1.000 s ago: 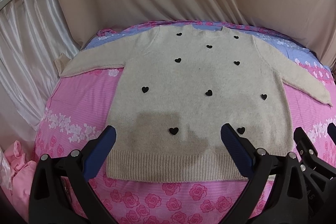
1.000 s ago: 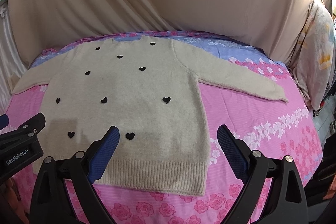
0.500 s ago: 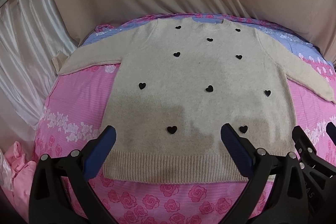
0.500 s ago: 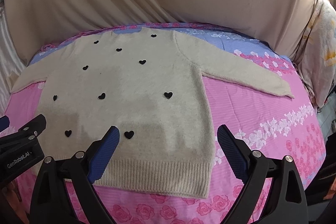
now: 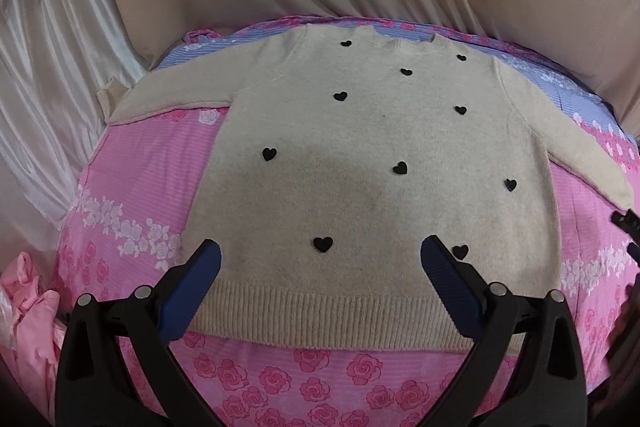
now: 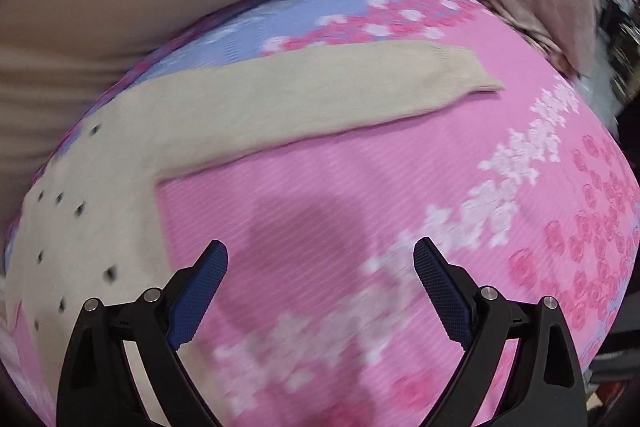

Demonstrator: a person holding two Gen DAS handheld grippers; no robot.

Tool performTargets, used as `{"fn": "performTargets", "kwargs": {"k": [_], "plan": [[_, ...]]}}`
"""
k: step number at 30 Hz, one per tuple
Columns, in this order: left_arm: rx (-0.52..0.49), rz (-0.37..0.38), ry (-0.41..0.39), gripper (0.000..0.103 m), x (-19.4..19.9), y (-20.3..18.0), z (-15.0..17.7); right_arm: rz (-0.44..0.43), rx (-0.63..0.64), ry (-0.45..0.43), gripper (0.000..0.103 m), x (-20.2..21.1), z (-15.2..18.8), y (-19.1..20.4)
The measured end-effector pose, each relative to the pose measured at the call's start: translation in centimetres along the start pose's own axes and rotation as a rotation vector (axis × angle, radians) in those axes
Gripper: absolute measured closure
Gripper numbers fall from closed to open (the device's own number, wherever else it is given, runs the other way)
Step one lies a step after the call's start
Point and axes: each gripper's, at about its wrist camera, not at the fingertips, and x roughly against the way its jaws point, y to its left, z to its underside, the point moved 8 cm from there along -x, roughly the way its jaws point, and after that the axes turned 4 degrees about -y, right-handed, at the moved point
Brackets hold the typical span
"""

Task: Fold small clothes
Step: 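Grasp the sleeve cuff with the right gripper and fold it across the body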

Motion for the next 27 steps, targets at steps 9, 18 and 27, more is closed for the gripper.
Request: {"fn": "performTargets", "kwargs": {"k": [9,18,27], "plan": [[-0.012,-0.114,0.039,0.005,-0.7,-0.1,-0.4,0.001,-0.300,0.046,0.007,-12.1,-9.8,-12.6],[-0.008,-0.105,0.073,0.005,-2.3,-0.4,-0.6,-0.163,-0.233,-0.127,0.093,-8.1,-15.4,-5.7],[0.094,0.001,0.063,0.005,-3.2,1.3,-0.8,-0.725,0.287,-0.170,0.088,8.6,-13.9,30.4]]}}
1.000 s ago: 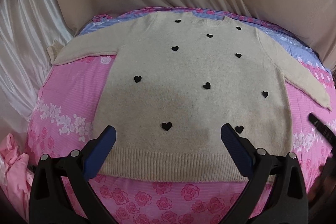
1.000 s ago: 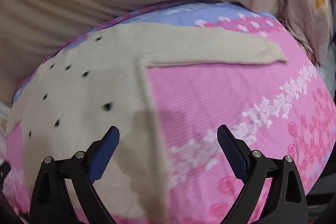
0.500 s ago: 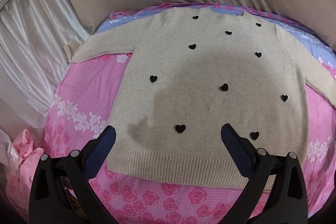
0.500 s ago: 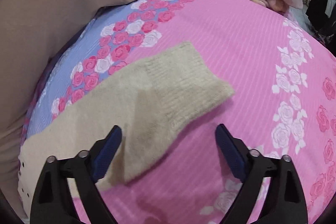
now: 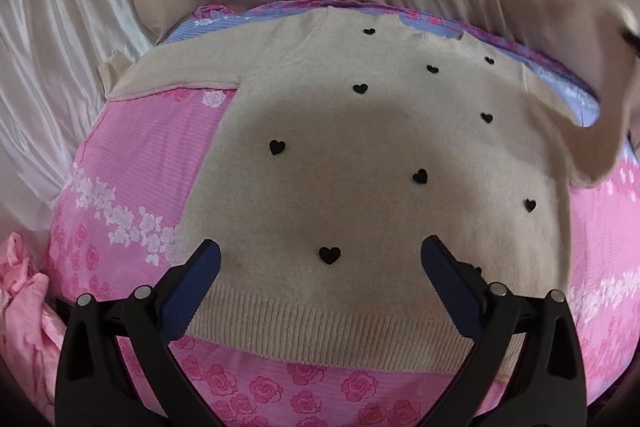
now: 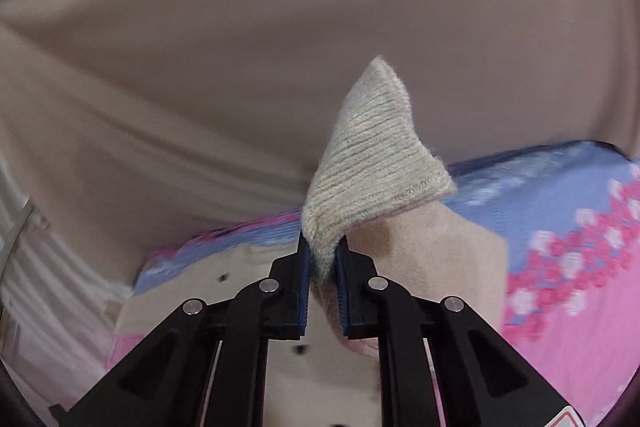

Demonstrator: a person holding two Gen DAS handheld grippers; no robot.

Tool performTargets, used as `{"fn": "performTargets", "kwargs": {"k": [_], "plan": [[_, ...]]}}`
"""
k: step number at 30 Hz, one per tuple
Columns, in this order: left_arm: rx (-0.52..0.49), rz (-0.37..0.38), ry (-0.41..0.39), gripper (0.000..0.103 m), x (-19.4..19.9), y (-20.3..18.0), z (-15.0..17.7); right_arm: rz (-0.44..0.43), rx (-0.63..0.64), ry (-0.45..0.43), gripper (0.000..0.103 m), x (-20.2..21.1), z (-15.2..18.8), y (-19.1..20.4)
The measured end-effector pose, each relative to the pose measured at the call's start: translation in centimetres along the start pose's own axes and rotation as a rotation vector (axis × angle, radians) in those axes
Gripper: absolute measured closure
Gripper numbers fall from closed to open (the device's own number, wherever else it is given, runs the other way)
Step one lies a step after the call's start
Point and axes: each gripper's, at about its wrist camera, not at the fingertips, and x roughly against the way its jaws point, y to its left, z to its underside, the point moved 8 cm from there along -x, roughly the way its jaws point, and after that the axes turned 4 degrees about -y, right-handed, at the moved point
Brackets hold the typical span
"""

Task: Fold small clothes
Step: 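Grasp the sleeve cuff with the right gripper and fold it across the body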

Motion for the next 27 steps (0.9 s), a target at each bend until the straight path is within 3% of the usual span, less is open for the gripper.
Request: {"fn": "performTargets", "kwargs": {"k": [1,3,6,11,15,22,26,27], "plan": [[0.019,0.011,-0.005,0.005,0.0,0.6,-0.2,-0.041,0.045,0.047,0.085,-2.3,1.1,3.7],[0.060,0.030,-0.010,0.005,0.0,2.0,-0.4,-0.058,0.160,0.137,0.057,-7.3,4.8,10.0],[0.164,0.064,-0.015,0.005,-0.4,5.8,-1.1,-0.021,0.260,0.204,0.055,-10.1,9.8,14.4],[0.372,0.059,-0.027,0.005,-3.8,15.6,-3.3,0.002,0.333,0.264,0.045,-7.9,17.2,16.5],[0.521,0.037,-0.044,0.005,-9.1,23.7,-7.7,0.081,0.381,0.359,0.040,-4.6,21.9,13.9],[0.874,0.003,-0.154,0.005,-16.6,37.1,-14.7,0.288,0.246,0.471,0.039,0.2,26.8,5.4],[0.926,-0.092,-0.146,0.007,-20.4,41.6,-16.1,0.373,0.147,0.506,0.037,1.9,28.2,1.7],[0.939,-0.100,-0.136,0.017,-21.3,42.4,-16.1,0.387,0.120,0.515,0.037,2.2,28.4,0.9]]}}
